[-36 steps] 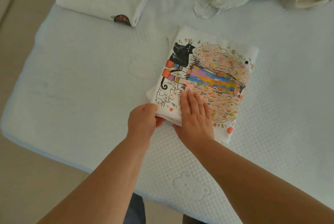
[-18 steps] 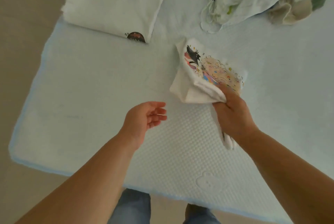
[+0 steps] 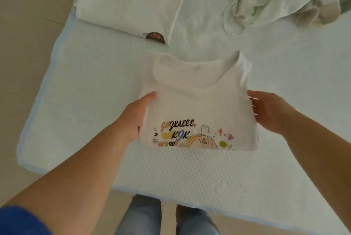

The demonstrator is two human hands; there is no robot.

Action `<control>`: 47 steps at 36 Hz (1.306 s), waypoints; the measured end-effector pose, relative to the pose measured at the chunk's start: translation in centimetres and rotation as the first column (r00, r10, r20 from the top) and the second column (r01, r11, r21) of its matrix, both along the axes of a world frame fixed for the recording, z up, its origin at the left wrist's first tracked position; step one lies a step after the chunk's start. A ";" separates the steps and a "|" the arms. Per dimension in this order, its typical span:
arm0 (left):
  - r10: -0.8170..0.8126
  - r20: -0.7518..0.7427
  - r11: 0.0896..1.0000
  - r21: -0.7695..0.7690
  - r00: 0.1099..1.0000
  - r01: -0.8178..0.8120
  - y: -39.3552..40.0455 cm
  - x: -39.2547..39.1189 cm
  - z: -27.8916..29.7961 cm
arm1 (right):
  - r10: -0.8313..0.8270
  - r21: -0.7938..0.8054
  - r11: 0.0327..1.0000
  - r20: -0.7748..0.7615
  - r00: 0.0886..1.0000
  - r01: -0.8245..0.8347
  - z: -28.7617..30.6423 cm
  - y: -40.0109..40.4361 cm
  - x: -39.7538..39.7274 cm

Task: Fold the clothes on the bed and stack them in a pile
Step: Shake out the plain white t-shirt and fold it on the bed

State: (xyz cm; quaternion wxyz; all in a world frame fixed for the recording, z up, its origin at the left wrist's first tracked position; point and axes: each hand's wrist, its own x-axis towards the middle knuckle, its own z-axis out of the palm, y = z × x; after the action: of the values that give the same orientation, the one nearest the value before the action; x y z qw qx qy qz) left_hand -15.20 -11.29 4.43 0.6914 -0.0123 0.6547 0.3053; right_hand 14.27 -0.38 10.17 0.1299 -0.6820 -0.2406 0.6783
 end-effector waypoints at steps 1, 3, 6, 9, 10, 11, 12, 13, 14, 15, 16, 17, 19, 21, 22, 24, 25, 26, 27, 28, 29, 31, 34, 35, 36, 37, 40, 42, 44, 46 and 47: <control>-0.056 -0.128 0.998 -0.027 0.990 0.053 -0.2 0.2 -1.3 | 0.005 -0.020 1.000 0.051 0.999 -0.004 -2.1 -0.2 0.2; -0.199 -0.382 0.980 -0.048 0.903 0.195 -0.9 0.8 -3.5 | 0.042 -0.011 0.999 0.175 0.984 -0.041 -6.0 -0.9 0.6; -0.212 -0.539 0.971 -0.025 0.815 0.236 -2.3 1.5 -4.5 | 0.104 0.076 0.988 0.341 0.934 -0.138 -9.1 -2.2 0.7; -0.214 -0.572 0.972 -0.046 0.792 0.229 -4.0 2.7 -4.7 | 0.149 0.092 0.974 0.429 0.891 -0.207 -9.7 -3.8 0.7; -0.232 -0.587 0.970 -0.079 0.776 0.230 -4.6 3.1 -4.7 | 0.173 0.084 0.968 0.454 0.874 -0.235 -9.7 -4.4 0.7; -0.249 -0.594 0.967 -0.112 0.765 0.228 -5.2 3.7 -4.6 | 0.205 0.071 0.961 0.473 0.857 -0.269 -9.9 -5.0 0.8; -0.259 -0.599 0.965 -0.137 0.758 0.222 -5.6 4.2 -4.4 | 0.236 0.059 0.951 0.491 0.839 -0.302 -10.0 -5.6 0.8; -0.259 -0.612 0.966 -0.149 0.747 0.213 -6.0 4.8 -4.2 | 0.262 0.052 0.942 0.507 0.821 -0.333 -10.0 -6.1 0.8; -0.250 -0.649 0.968 -0.148 0.718 0.203 -6.2 5.3 -4.0 | 0.280 0.050 0.933 0.521 0.807 -0.356 -9.9 -6.5 0.9; -0.226 -0.700 0.974 -0.138 0.678 0.182 -6.4 5.8 -3.8 | 0.289 0.054 0.927 0.529 0.798 -0.372 -9.9 -6.8 1.0; -0.184 -0.751 0.983 -0.123 0.634 0.139 -6.6 6.1 -3.6 | 0.296 0.060 0.921 0.533 0.793 -0.384 -9.9 -7.0 1.2; -0.128 -0.790 0.992 -0.098 0.599 0.084 -6.7 6.3 -3.3 | 0.300 0.066 0.917 0.536 0.789 -0.393 -10.0 -7.1 1.4; -0.062 -0.820 0.998 -0.053 0.569 0.033 -6.8 6.4 -3.2 | 0.289 0.088 0.914 0.543 0.788 -0.395 -10.1 -7.2 1.7; -0.126 -0.814 0.991 -0.078 0.568 0.108 -6.7 6.5 -3.2 | 0.280 0.114 0.909 0.546 0.790 -0.401 -10.1 -7.3 2.0; -0.156 -0.806 0.986 -0.097 0.570 0.132 -6.6 6.4 -3.3 | 0.284 0.118 0.906 0.544 0.789 -0.407 -10.1 -7.4 2.1; -0.155 -0.793 0.988 -0.119 0.590 0.099 -6.4 6.1 -3.6 | 0.306 0.112 0.899 0.532 0.790 -0.423 -10.0 -7.8 2.3; -0.131 -0.781 0.991 -0.117 0.611 0.063 -6.4 6.0 -3.6 | 0.316 0.110 0.896 0.524 0.791 -0.430 -9.9 -8.0 2.4; -0.094 -0.768 0.994 -0.103 0.633 0.023 -6.3 5.9 -3.5 | 0.323 0.107 0.895 0.514 0.795 -0.433 -9.8 -8.2 2.5; -0.060 -0.767 0.997 -0.082 0.639 -0.005 -6.3 5.8 -3.4 | 0.326 0.102 0.897 0.504 0.800 -0.430 -9.8 -8.2 2.5; -0.039 -0.776 0.998 -0.061 0.629 -0.014 -6.4 5.8 -3.2 | 0.325 0.097 0.901 0.497 0.805 -0.423 -9.8 -8.2 2.6; -0.025 -0.786 0.999 -0.041 0.618 -0.011 -6.5 5.9 -3.1 | 0.321 0.093 0.904 0.494 0.808 -0.417 -9.8 -8.0 2.7; -0.016 -0.782 1.000 -0.025 0.623 -0.005 -7.0 6.1 -2.7 | 0.323 0.079 0.907 0.497 0.805 -0.413 -9.9 -7.7 3.1; -0.107 -0.753 0.994 -0.094 0.650 0.054 -7.9 6.6 -2.6 | 0.365 0.042 0.895 0.507 0.781 -0.445 -10.1 -7.4 3.6; -0.147 -0.744 0.989 -0.123 0.652 0.082 -7.9 6.6 -2.7 | 0.383 0.030 0.887 0.510 0.770 -0.461 -10.2 -7.3 3.7; -0.177 -0.741 0.984 -0.146 0.647 0.102 -7.7 6.6 -2.8 | 0.399 0.020 0.880 0.510 0.762 -0.475 -10.2 -7.1 3.7; -0.193 -0.745 0.981 -0.159 0.639 0.110 -7.4 6.4 -3.0 | 0.416 0.011 0.873 0.509 0.754 -0.488 -10.1 -6.9 3.7; -0.169 -0.717 0.985 -0.151 0.676 0.086 -6.2 5.9 -3.2 | 0.472 -0.025 0.847 0.494 0.730 -0.531 -10.1 -6.7 3.7; -0.142 -0.663 0.989 -0.131 0.735 0.073 -5.5 5.7 -3.1 | 0.499 -0.047 0.835 0.482 0.720 -0.548 -10.0 -6.6 3.8; -0.129 -0.614 0.990 -0.130 0.779 0.061 -4.8 5.4 -3.0 | 0.457 -0.051 0.872 0.436 0.775 -0.486 -9.9 -6.3 3.8; -0.013 -0.515 0.990 -0.125 0.857 -0.060 -3.8 5.0 -2.8 | 0.349 -0.042 0.933 0.358 0.866 -0.359 -9.4 -5.9 3.5; 0.061 -0.441 0.984 -0.123 0.895 -0.128 -3.2 4.9 -2.7 | 0.306 -0.032 0.949 0.328 0.894 -0.313 -9.1 -5.8 3.3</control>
State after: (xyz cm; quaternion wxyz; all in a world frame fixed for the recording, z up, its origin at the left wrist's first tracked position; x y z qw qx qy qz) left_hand -10.32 -14.52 1.73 0.5089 -0.0270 0.8123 0.2838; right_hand 17.59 -6.15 1.05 -0.0141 -0.7371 -0.3716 0.5643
